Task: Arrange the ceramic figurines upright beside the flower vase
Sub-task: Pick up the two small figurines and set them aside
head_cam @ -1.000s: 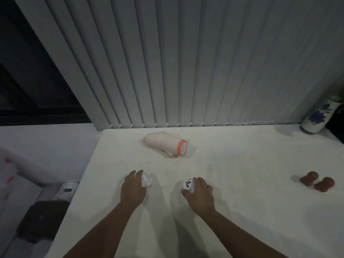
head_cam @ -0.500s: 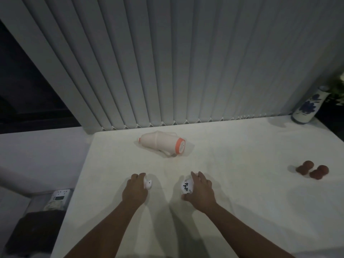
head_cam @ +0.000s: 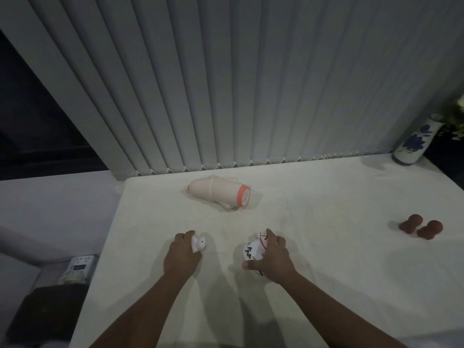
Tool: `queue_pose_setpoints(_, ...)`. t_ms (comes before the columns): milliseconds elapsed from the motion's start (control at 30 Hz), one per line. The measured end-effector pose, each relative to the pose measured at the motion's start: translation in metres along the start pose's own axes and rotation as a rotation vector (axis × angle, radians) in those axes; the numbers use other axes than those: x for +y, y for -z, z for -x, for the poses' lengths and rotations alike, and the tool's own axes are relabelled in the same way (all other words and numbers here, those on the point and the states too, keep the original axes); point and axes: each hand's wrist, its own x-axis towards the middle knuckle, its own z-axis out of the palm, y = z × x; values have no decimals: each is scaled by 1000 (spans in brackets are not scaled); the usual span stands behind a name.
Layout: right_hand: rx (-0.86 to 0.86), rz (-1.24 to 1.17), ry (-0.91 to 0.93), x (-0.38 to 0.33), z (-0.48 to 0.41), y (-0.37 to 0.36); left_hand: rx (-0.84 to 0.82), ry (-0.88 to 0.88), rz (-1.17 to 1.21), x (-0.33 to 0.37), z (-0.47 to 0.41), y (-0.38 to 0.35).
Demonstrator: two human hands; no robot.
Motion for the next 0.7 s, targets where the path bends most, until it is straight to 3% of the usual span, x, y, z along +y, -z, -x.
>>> queue_pose_setpoints(200, -17, -35, 128, -1, 4, 0, 26, 28, 78, 10, 1, -4)
queue_pose_setpoints(700, -132, -74, 158, 11, -6, 15, 35, 26, 255, 56, 4, -29)
